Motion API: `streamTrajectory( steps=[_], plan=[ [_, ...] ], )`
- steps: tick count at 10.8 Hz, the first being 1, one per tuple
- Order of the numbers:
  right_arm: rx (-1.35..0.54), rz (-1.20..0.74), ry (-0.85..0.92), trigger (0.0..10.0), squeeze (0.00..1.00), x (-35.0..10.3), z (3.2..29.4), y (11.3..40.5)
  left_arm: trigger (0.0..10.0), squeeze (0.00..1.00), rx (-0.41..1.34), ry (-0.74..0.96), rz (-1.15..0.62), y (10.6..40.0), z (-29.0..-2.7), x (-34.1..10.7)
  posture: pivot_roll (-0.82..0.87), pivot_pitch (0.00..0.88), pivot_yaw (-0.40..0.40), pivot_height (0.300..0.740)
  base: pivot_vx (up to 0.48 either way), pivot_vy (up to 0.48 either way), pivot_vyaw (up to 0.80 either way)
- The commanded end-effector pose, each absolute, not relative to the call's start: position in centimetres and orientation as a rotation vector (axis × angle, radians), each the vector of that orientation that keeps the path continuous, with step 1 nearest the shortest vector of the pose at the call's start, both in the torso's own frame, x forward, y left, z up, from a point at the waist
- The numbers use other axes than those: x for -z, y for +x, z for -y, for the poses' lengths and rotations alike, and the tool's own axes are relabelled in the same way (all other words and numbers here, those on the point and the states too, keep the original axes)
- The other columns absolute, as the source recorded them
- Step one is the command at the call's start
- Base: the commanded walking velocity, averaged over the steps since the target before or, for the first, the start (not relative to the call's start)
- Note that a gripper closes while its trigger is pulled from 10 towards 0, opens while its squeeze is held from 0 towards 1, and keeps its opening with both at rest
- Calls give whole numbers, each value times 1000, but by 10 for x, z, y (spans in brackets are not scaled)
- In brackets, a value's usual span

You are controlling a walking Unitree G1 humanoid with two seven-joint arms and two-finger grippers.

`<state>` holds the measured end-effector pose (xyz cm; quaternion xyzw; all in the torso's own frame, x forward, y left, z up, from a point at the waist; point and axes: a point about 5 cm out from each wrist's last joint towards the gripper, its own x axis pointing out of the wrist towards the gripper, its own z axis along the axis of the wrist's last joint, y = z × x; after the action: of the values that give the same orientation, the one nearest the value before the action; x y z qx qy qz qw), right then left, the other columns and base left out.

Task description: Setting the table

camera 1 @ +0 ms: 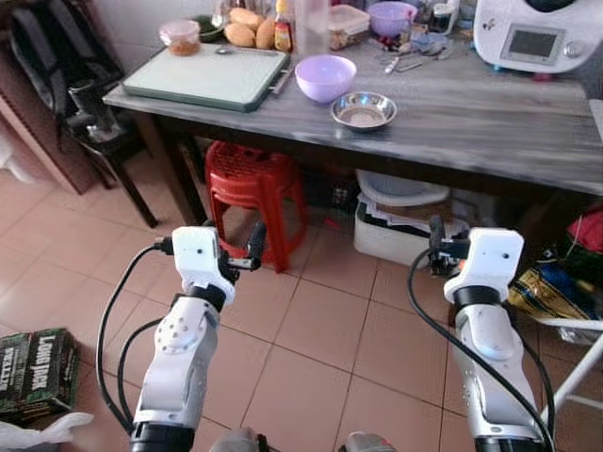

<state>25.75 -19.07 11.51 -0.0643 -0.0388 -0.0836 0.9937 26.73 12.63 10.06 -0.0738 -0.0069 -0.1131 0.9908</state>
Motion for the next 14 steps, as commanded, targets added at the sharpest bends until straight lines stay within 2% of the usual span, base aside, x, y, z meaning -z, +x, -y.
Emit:
streamTrajectory(
  steps=[1,11,14],
  plan=[
    [162,89,-122,10000,0,-120,189,256,10000,0,233,-145,21,266,-127,-103,-45,83,62,740,0,0,-800],
    [133,63,-142,10000,0,-118,191,249,10000,0,250,-154,-1,261,-125,-100,-60,103,49,740,0,-294,-800],
    [106,85,-125,10000,0,-123,189,251,10000,0,253,-154,1,262,-123,-102,-58,104,50,740,0,-301,0]
  ],
)
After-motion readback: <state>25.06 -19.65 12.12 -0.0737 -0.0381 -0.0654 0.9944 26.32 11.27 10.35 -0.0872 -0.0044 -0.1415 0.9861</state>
